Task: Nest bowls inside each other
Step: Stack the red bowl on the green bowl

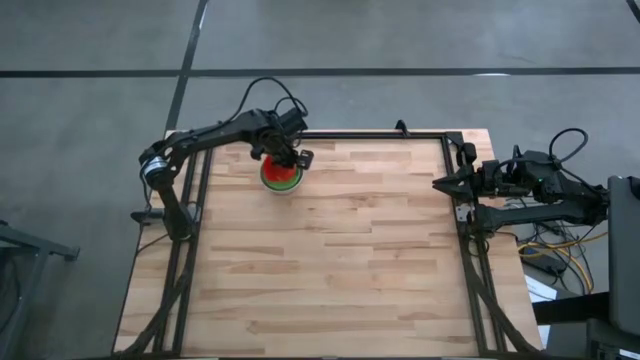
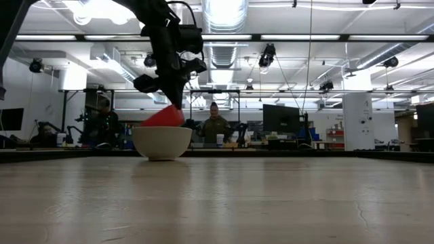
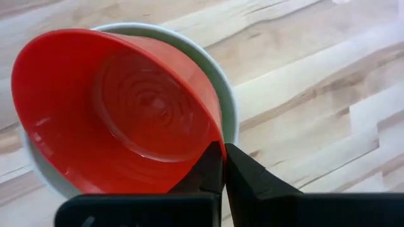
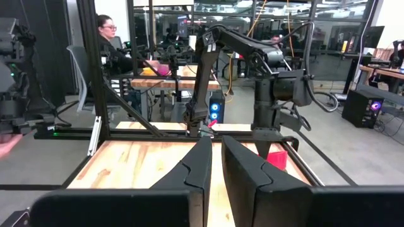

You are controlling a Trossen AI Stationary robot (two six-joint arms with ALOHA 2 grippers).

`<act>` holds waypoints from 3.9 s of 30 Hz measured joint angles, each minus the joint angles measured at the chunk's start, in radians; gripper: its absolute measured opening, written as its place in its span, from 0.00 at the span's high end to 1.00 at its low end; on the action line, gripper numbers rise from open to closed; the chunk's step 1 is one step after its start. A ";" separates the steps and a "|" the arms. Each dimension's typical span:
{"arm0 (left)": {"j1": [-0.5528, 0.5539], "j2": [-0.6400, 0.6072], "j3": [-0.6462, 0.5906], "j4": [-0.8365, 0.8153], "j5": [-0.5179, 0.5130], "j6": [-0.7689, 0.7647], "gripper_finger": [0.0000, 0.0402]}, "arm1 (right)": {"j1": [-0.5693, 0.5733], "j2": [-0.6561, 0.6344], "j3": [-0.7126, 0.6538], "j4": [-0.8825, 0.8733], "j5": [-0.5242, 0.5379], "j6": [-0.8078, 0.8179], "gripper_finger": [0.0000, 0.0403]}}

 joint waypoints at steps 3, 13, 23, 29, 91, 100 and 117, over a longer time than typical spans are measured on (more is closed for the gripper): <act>-0.003 -0.001 -0.016 0.024 0.001 0.000 0.98 | 0.000 0.000 0.000 0.000 0.000 0.000 0.92; -0.003 -0.001 -0.068 0.051 0.068 -0.025 0.97 | 0.000 0.000 0.000 0.000 0.000 0.000 0.92; -0.002 -0.001 -0.068 0.045 0.060 -0.024 0.97 | 0.000 0.000 0.000 0.000 0.000 0.000 0.92; -0.002 -0.001 -0.068 0.022 0.060 -0.023 0.97 | 0.000 0.000 0.000 0.000 0.000 0.000 0.92; -0.001 -0.001 -0.004 -0.003 0.019 -0.001 0.68 | 0.000 0.000 0.000 0.000 0.000 0.000 0.92; -0.002 0.000 -0.029 0.004 0.042 -0.003 0.69 | 0.000 0.000 0.000 0.000 0.000 0.000 0.92; -0.003 0.000 -0.051 0.009 0.046 -0.003 0.90 | 0.000 0.000 0.000 0.000 0.000 0.000 0.92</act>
